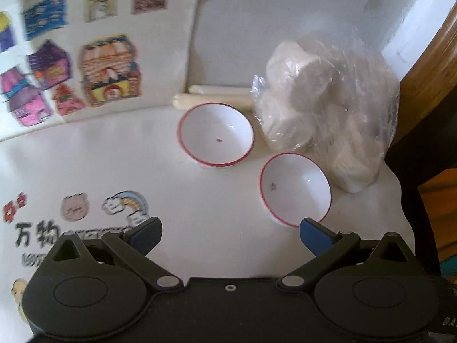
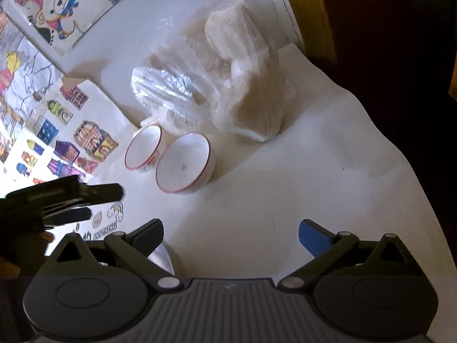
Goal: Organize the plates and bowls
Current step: 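Move both tools to a red-rimmed white bowl and close on its rim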
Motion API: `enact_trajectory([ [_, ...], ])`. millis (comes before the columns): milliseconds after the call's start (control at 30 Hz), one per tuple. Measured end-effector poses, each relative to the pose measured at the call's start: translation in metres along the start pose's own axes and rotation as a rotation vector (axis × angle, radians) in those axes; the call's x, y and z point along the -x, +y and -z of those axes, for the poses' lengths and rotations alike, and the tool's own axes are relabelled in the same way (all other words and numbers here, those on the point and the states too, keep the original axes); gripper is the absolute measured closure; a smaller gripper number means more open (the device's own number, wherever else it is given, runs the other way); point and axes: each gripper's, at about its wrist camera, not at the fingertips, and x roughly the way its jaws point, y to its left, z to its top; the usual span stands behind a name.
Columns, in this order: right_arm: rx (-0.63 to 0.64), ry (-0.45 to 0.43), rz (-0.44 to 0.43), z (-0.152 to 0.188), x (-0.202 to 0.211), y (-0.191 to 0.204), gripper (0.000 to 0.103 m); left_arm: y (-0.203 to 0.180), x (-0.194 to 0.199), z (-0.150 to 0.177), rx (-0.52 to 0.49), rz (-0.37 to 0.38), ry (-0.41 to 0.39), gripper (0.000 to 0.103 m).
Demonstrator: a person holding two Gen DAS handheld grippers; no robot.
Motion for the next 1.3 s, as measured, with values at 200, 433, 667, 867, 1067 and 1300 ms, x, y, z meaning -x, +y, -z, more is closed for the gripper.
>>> enact_trajectory([
  [200,0.01,-0.02,0.002,-0.026,-0.023,-0.002,0.0,-0.01,-0.029,-0.02,-0.009,-0.032,0.015,0.001],
  [433,-0.011,-0.002,-0.013,-0.048,-0.053,-0.003,0.01,-0.013,-0.056,-0.032,-0.011,-0.049,0.062,0.001],
  [667,-0.015,0.034,-0.024,-0.049,-0.073,0.001,0.029,-0.014,-0.064,-0.032,-0.029,-0.078,0.081,0.001],
  [867,-0.019,0.056,-0.018,-0.05,-0.083,0.005,0.045,-0.016,-0.07,-0.032,-0.016,-0.053,0.086,0.016],
  [1067,-0.013,0.067,-0.04,-0.053,-0.09,0.012,0.061,-0.017,-0.071,-0.034,-0.003,0.005,0.076,0.029],
  [1300,-0.017,0.079,-0.045,-0.055,-0.096,0.016,0.077,-0.025,-0.075,-0.039,-0.003,0.03,0.089,0.056],
])
